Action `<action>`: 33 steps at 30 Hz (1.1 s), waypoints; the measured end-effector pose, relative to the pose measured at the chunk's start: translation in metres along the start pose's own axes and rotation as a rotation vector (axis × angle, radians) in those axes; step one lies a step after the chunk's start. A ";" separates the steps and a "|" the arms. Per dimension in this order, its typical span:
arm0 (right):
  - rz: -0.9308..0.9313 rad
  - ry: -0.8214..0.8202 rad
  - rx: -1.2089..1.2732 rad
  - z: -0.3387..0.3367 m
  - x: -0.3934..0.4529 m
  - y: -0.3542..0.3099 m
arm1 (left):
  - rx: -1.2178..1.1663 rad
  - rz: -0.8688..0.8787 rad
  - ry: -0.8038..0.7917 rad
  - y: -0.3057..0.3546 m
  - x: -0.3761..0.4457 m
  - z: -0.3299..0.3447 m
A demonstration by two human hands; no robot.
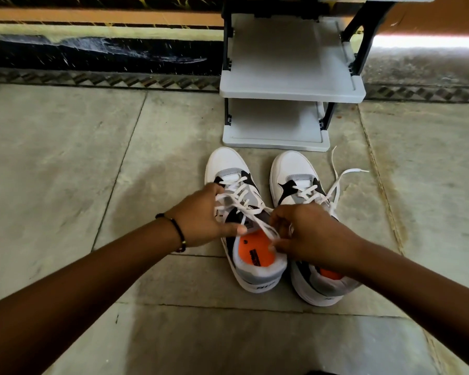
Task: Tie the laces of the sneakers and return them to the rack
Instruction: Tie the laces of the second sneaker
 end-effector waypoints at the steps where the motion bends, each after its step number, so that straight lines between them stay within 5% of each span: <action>1: 0.008 -0.006 0.033 0.005 -0.001 -0.001 | 0.010 0.014 -0.018 0.001 -0.001 0.006; 11: -0.024 -0.009 0.167 0.013 -0.012 -0.008 | 0.128 0.091 0.086 0.007 -0.009 0.002; 17: 0.187 0.276 0.001 -0.068 -0.027 0.044 | 0.383 0.160 0.013 0.018 -0.010 -0.005; 21: 0.376 0.060 -0.123 -0.052 -0.039 0.089 | 0.601 0.235 0.018 0.041 -0.007 -0.011; 24: 0.339 0.047 -0.170 -0.037 -0.041 0.085 | 0.687 0.392 0.021 0.082 0.002 0.006; 33: 0.204 0.256 0.003 -0.034 -0.039 0.075 | 0.026 0.197 -0.160 0.113 0.036 0.075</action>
Point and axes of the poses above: each hand's wrist, its own x-axis towards the middle knuckle, its own z-axis out of the palm, y = z × x, the point moved 10 cm from there along x, towards the middle knuckle
